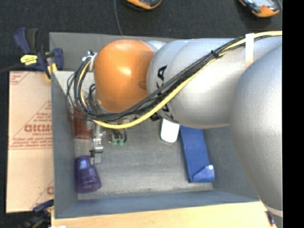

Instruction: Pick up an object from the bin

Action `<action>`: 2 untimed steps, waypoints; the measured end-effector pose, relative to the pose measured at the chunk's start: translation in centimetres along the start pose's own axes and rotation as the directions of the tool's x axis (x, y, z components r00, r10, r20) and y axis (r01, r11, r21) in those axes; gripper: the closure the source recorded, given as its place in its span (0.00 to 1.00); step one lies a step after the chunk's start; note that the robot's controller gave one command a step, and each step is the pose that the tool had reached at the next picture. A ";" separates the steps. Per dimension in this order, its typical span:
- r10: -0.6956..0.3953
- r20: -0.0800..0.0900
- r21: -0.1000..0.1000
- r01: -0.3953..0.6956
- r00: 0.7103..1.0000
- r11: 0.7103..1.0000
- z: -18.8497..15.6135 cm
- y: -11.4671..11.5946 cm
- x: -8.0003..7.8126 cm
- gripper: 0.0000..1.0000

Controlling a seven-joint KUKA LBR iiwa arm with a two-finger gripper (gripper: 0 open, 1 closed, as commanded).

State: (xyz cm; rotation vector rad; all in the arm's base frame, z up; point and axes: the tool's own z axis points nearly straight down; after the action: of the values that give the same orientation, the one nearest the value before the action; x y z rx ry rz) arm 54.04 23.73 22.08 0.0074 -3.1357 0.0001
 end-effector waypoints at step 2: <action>-0.224 0.003 0.002 0.224 0.974 0.974 -2.7 -0.2 2.6 0.00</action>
Offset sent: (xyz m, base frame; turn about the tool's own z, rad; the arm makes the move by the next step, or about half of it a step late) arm -0.0354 -0.0011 0.0359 -0.3014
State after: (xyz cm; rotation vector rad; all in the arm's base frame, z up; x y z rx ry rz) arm 51.45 23.54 24.81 0.3619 -3.1176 0.0011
